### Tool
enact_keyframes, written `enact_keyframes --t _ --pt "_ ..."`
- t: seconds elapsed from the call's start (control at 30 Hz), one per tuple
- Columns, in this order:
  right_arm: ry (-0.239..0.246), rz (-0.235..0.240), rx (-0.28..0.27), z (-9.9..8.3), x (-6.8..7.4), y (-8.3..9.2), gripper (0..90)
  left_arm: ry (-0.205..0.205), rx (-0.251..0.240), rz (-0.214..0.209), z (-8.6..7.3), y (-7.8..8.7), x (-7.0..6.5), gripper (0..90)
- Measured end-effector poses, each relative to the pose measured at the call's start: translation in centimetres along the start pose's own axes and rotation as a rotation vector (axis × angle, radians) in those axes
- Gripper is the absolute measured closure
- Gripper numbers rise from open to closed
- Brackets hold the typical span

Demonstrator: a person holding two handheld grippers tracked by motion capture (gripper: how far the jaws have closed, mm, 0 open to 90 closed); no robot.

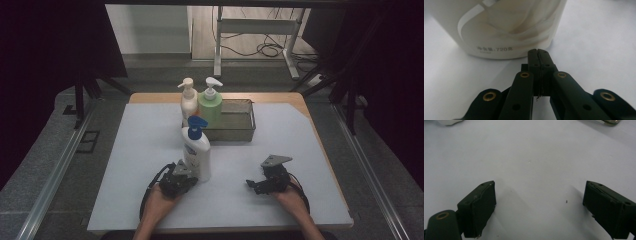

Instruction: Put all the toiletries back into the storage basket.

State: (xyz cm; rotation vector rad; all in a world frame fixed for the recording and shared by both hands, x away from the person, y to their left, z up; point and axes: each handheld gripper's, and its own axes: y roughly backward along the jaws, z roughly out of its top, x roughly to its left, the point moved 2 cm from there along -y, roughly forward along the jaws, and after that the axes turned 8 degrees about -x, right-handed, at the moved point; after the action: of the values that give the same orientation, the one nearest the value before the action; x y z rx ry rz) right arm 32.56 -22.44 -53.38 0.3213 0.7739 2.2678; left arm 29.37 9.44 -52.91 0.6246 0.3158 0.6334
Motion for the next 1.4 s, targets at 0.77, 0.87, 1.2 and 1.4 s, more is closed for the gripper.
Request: enact_keyframes --t 0.77,0.87,1.2,1.4 --pt "0.001 0.021 -0.019 0.4 0.2 0.3 12.0 0.024 -0.016 0.050 -1.0 1.3 0.3 70.4" --pt "-0.008 0.032 -0.029 0.6 0.3 0.6 11.6 0.034 -0.017 0.060 -1.4 1.7 0.4 67.5" --pt "0.007 0.083 -0.061 1.5 0.9 0.9 10.0 0.070 -0.029 0.130 -2.4 2.7 0.5 51.8" --pt "-0.006 0.111 -0.089 2.0 1.3 1.0 11.5 0.076 -0.033 0.162 -2.7 2.8 0.5 40.7"
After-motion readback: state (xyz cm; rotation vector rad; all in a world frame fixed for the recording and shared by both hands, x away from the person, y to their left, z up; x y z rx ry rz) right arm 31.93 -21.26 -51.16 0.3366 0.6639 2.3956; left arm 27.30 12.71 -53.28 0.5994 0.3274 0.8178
